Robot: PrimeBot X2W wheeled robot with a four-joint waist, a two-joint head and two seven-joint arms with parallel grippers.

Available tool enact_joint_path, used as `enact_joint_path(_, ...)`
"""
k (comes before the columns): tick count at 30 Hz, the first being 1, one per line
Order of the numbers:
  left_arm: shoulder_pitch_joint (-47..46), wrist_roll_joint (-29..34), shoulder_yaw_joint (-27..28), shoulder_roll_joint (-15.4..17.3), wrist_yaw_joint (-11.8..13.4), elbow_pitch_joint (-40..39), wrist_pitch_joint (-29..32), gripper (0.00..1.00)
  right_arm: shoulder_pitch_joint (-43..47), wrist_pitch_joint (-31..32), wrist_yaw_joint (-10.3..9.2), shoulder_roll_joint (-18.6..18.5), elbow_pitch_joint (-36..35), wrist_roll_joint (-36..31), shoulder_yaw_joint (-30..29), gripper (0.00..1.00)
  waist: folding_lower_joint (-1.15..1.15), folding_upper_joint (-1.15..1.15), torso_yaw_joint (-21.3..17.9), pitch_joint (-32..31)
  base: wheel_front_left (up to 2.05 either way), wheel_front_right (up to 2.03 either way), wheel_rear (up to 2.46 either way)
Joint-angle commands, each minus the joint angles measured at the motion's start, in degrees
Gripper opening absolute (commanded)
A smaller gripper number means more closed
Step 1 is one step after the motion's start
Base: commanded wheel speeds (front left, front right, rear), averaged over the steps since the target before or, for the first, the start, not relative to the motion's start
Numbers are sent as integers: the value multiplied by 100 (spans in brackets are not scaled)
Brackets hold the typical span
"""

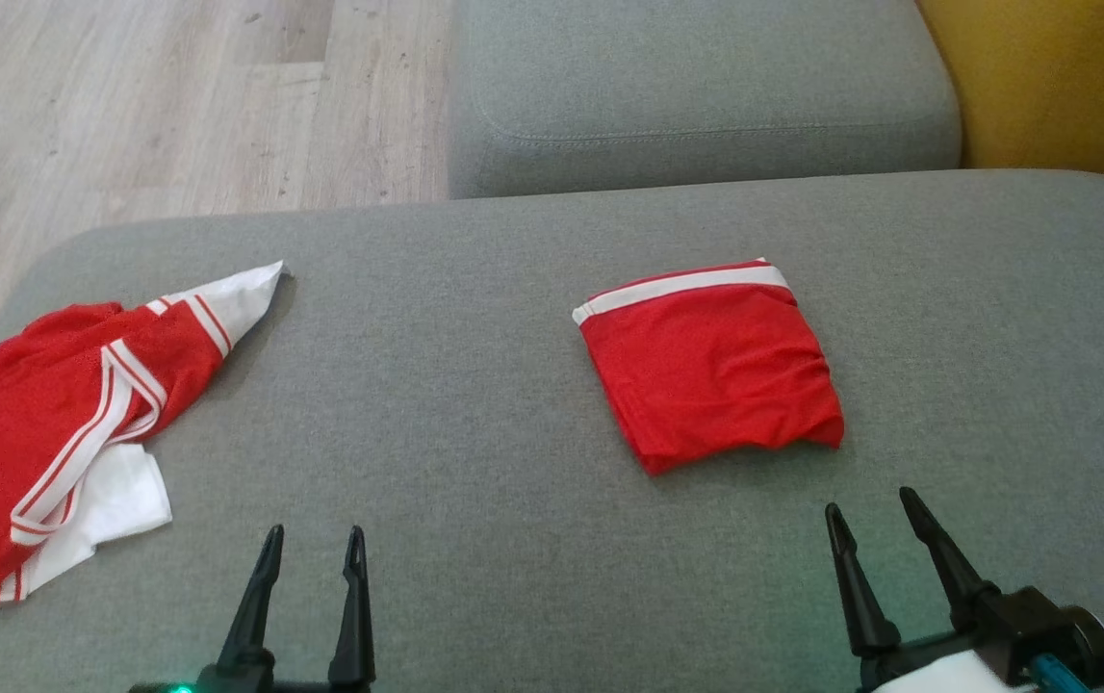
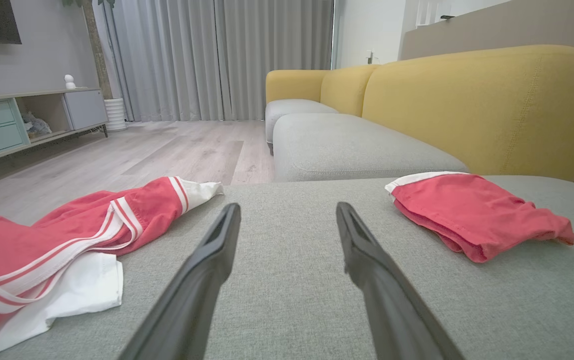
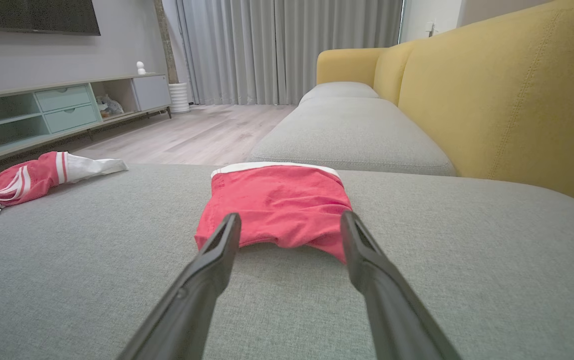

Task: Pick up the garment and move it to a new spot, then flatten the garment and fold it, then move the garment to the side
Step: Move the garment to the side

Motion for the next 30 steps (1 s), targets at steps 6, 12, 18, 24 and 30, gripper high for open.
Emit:
enact_joint_path(6,-149,-30,242,-31,39,-109,-29,100,-166,-62,-4,-37,-96,88,138,100,0,0,-30,-32,0,0,0)
enact_joint_path(12,-156,-31,231,-31,46,-93,-29,100,-185,-62,-4,-47,-63,103,151,100,0,0,-26,-12,0,0,0)
enact_joint_path(18,-174,-79,204,-31,101,-147,-29,100,-217,-62,-4,-95,-50,89,191,100,0,0,-24,54,0,0,0)
enact_joint_path(24,-233,-121,142,-31,156,-275,-29,100,-435,-62,-4,-215,-101,40,283,100,0,0,-21,253,0,0,0)
enact_joint_path(30,-459,-147,54,-31,182,-465,-29,100,-1029,-62,-4,-371,120,174,312,100,0,0,32,798,0,0,0)
